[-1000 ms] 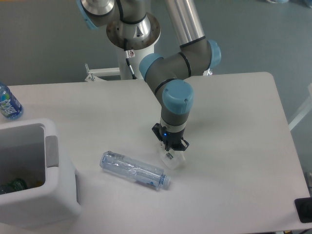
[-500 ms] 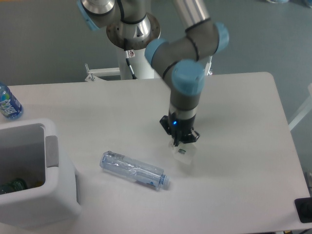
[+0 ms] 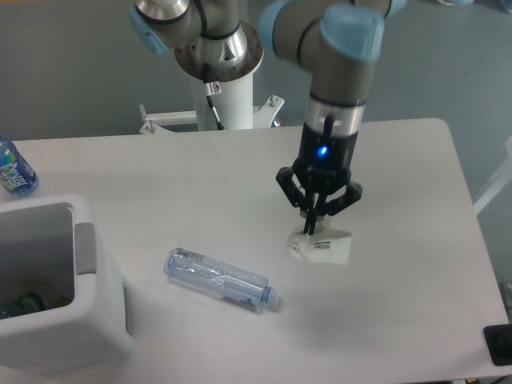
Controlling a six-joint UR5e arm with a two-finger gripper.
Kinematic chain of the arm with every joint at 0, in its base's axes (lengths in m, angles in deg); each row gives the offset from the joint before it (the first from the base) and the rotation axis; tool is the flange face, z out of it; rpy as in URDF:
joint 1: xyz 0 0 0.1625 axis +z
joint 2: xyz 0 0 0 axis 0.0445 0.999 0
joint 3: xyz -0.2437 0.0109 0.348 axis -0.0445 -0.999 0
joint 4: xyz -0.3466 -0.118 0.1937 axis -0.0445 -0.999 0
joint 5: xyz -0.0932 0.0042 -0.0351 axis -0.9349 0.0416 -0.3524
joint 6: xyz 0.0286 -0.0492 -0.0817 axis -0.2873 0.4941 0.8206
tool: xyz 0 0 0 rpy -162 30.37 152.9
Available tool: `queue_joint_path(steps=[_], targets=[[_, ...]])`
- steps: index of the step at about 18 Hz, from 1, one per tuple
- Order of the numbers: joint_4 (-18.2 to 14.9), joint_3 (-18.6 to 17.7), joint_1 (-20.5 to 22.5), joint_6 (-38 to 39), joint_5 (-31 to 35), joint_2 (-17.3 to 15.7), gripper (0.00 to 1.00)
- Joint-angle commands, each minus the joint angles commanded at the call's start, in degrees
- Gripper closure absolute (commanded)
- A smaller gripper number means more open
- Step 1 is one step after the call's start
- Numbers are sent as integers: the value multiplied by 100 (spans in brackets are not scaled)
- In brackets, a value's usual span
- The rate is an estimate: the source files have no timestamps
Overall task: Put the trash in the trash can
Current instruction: 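Lift the paper and carry it over the white trash bin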
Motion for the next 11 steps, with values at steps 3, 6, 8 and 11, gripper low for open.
queue_joint_path(steps=[3,6,8,11], targets=[[18,273,-271,976,0,9,100],[18,352,-737,1601,0,-26,100],[88,493,-1106,2023,0,-9,100],[175,511,-1764,2184,0,44,100]])
